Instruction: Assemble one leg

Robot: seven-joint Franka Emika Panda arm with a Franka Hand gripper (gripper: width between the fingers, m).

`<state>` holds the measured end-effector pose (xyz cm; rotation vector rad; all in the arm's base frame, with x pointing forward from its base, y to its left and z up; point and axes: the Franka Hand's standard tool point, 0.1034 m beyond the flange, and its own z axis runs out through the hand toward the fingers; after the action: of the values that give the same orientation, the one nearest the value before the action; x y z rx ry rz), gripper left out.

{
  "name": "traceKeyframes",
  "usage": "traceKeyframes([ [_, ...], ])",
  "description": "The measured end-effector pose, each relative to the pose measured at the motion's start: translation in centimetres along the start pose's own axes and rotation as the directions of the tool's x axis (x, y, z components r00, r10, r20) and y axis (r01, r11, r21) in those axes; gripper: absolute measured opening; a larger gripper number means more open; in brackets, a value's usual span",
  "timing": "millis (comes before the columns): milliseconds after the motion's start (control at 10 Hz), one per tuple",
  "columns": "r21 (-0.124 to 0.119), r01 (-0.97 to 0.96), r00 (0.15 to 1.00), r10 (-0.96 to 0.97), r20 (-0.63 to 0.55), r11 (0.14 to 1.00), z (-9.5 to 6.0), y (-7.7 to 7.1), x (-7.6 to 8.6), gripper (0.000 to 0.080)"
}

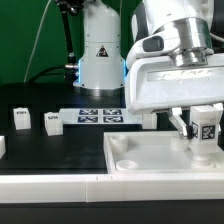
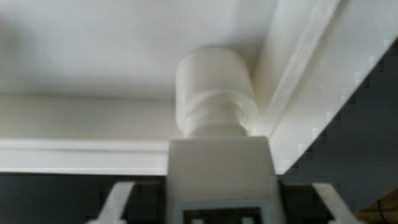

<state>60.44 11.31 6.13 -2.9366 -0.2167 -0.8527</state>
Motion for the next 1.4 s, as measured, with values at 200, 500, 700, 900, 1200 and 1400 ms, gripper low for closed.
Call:
traceKeyframes([
  [200,0.002,0.0,1.0,0.0,0.008,1.0,0.5,-0.09,-0.31,0.0288],
  [500,-0.004,-0.007,1.0,0.007,-0.001,1.0,0.78,0.66,-0.15,0.0288],
  [700,-0.003,-0.007,1.0,0.007,0.006,1.0,0.84,0.56,-0.28,0.0362],
  [900,-0.003,-0.007,1.0,0.007,0.006,1.0,0.84,0.58,-0.29,0.0543],
  [1200,-0.003,-0.007,1.0,0.007,0.006,1.0,0.84,0.59,-0.29,0.0643],
  [1400,-0.003,-0.007,1.0,0.007,0.006,1.0,0.84,0.59,-0.29,0.0649],
])
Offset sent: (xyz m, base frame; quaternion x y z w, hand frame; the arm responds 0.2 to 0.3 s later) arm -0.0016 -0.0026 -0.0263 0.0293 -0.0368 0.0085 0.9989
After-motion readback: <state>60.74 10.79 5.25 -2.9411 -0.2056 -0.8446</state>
